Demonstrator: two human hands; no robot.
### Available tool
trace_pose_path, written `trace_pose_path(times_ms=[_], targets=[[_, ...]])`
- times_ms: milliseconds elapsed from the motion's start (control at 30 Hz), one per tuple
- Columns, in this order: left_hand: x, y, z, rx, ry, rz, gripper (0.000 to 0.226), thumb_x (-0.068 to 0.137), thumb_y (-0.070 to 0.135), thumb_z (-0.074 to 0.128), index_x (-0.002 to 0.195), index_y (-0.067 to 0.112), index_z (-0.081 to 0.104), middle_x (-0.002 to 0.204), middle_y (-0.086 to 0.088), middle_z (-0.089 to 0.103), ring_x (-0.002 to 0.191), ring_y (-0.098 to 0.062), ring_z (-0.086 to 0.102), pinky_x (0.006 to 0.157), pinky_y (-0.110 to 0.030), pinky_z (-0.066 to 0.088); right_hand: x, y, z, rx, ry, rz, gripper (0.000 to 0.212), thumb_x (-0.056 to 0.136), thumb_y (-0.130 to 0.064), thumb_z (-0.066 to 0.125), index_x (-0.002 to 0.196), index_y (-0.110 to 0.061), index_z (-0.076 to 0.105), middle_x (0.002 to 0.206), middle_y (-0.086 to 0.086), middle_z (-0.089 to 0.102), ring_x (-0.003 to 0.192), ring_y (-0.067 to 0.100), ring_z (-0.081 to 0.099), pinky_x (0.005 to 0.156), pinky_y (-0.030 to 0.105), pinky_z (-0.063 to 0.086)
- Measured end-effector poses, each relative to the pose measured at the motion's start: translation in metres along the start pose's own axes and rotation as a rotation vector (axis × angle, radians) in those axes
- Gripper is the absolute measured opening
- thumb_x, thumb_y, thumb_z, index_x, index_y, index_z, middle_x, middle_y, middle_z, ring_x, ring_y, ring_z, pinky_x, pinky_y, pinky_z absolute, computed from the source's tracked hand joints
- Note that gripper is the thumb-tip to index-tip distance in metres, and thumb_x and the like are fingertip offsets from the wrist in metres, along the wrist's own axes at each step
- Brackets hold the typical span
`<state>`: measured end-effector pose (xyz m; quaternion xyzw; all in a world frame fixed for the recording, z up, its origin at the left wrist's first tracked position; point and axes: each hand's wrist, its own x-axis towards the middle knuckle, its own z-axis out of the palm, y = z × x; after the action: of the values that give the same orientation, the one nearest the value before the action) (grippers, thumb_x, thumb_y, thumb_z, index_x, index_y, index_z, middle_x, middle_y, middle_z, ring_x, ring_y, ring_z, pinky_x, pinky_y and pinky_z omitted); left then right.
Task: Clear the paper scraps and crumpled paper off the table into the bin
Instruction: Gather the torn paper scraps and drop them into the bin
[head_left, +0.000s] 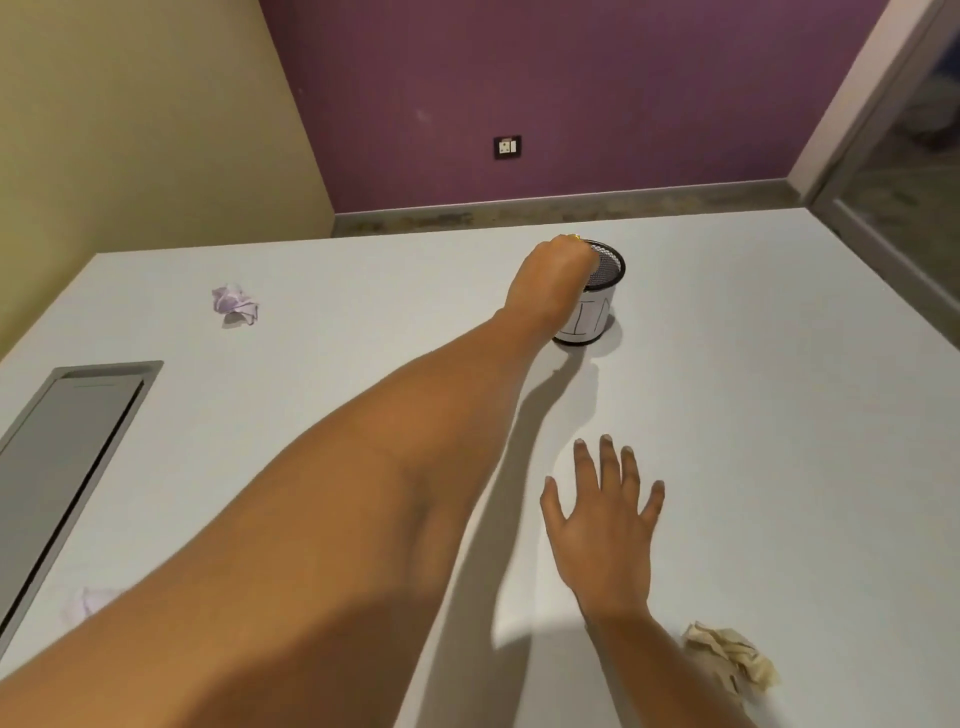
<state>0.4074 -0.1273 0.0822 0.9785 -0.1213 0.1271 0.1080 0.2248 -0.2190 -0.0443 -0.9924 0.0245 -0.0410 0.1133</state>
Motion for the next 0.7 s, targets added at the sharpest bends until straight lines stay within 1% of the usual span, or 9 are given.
trace_pose_path(times_ms=[67, 167, 233, 267, 367, 433, 533, 600, 700], targets=[[0.015, 0.005, 0.004, -0.008, -0.017, -0.009, 0.022, 0.086, -0.007, 0.048, 0.095, 0.01, 0.06, 0.098, -0.016, 0.057, 0.091, -0.033, 0.055, 0.08, -0.035, 0.045, 0.001, 0.001, 0.0, 0.007, -0.024, -0.001, 0.057, 0.093, -0.05, 0.032, 0.142, -0.022, 0.034, 0.152, 0.007, 0.032, 0.143, 0.027, 0.023, 0.113, 0.056, 0.017], [0.032, 0.011, 0.009, 0.002, -0.037, 0.008, 0.016, 0.084, -0.005, 0.053, 0.078, 0.009, 0.058, 0.091, -0.016, 0.055, 0.085, -0.03, 0.054, 0.077, -0.033, 0.046, 0.004, 0.002, 0.003, 0.031, -0.072, 0.003, 0.06, 0.092, -0.053, 0.026, 0.146, -0.026, 0.024, 0.156, 0.004, 0.022, 0.146, 0.025, 0.012, 0.115, 0.055, 0.009], [0.036, 0.013, 0.013, 0.024, -0.036, 0.037, 0.016, 0.08, -0.008, 0.055, 0.088, 0.004, 0.062, 0.096, -0.017, 0.06, 0.081, -0.03, 0.054, 0.077, -0.034, 0.048, 0.004, 0.003, 0.004, 0.033, -0.084, -0.005, 0.06, 0.093, -0.051, 0.027, 0.147, -0.026, 0.02, 0.157, 0.003, 0.018, 0.146, 0.025, 0.009, 0.115, 0.055, 0.008], [0.038, 0.014, 0.015, 0.036, -0.042, 0.038, 0.015, 0.079, -0.009, 0.055, 0.086, 0.004, 0.06, 0.094, -0.017, 0.06, 0.081, -0.03, 0.054, 0.078, -0.034, 0.049, 0.005, 0.004, 0.005, 0.027, -0.1, -0.007, 0.06, 0.093, -0.051, 0.027, 0.147, -0.027, 0.016, 0.158, 0.003, 0.014, 0.147, 0.024, 0.006, 0.115, 0.054, 0.006], [0.038, 0.014, 0.022, 0.045, -0.059, 0.013, 0.02, 0.078, -0.011, 0.053, 0.069, 0.006, 0.048, 0.091, -0.018, 0.058, 0.088, -0.034, 0.058, 0.075, -0.036, 0.048, 0.006, 0.006, 0.008, 0.008, -0.127, -0.003, 0.062, 0.094, -0.051, 0.025, 0.148, -0.029, 0.005, 0.159, 0.001, 0.004, 0.147, 0.024, -0.002, 0.116, 0.054, 0.001], [0.037, 0.015, 0.023, 0.039, -0.073, 0.003, 0.017, 0.077, -0.012, 0.052, 0.075, 0.005, 0.05, 0.098, -0.022, 0.06, 0.092, -0.037, 0.058, 0.075, -0.038, 0.047, 0.007, 0.007, 0.009, -0.008, -0.138, -0.005, 0.063, 0.094, -0.052, 0.024, 0.148, -0.029, 0.002, 0.159, 0.002, 0.002, 0.147, 0.025, -0.004, 0.116, 0.054, 0.0], [0.034, 0.016, 0.021, 0.036, -0.085, -0.002, 0.02, 0.073, -0.013, 0.052, 0.078, 0.006, 0.053, 0.101, -0.024, 0.062, 0.094, -0.039, 0.059, 0.075, -0.042, 0.048, 0.007, 0.007, 0.009, -0.013, -0.14, -0.01, 0.063, 0.093, -0.053, 0.022, 0.148, -0.029, 0.003, 0.159, 0.002, 0.003, 0.147, 0.026, -0.003, 0.116, 0.054, 0.001], [0.033, 0.016, 0.02, 0.037, -0.073, -0.007, 0.017, 0.073, -0.012, 0.053, 0.078, 0.005, 0.054, 0.099, -0.024, 0.062, 0.092, -0.039, 0.059, 0.069, -0.04, 0.045, 0.007, 0.006, 0.007, 0.001, -0.133, -0.005, 0.062, 0.093, -0.054, 0.022, 0.148, -0.029, 0.006, 0.159, 0.002, 0.006, 0.147, 0.025, -0.001, 0.116, 0.054, 0.003], [0.032, 0.016, 0.018, 0.05, -0.048, -0.01, 0.026, 0.069, -0.014, 0.053, 0.066, 0.008, 0.038, 0.089, -0.024, 0.061, 0.089, -0.04, 0.059, 0.066, -0.043, 0.046, 0.005, 0.004, 0.005, 0.01, -0.114, -0.007, 0.062, 0.093, -0.054, 0.024, 0.148, -0.028, 0.014, 0.158, 0.003, 0.013, 0.147, 0.025, 0.005, 0.115, 0.055, 0.007]])
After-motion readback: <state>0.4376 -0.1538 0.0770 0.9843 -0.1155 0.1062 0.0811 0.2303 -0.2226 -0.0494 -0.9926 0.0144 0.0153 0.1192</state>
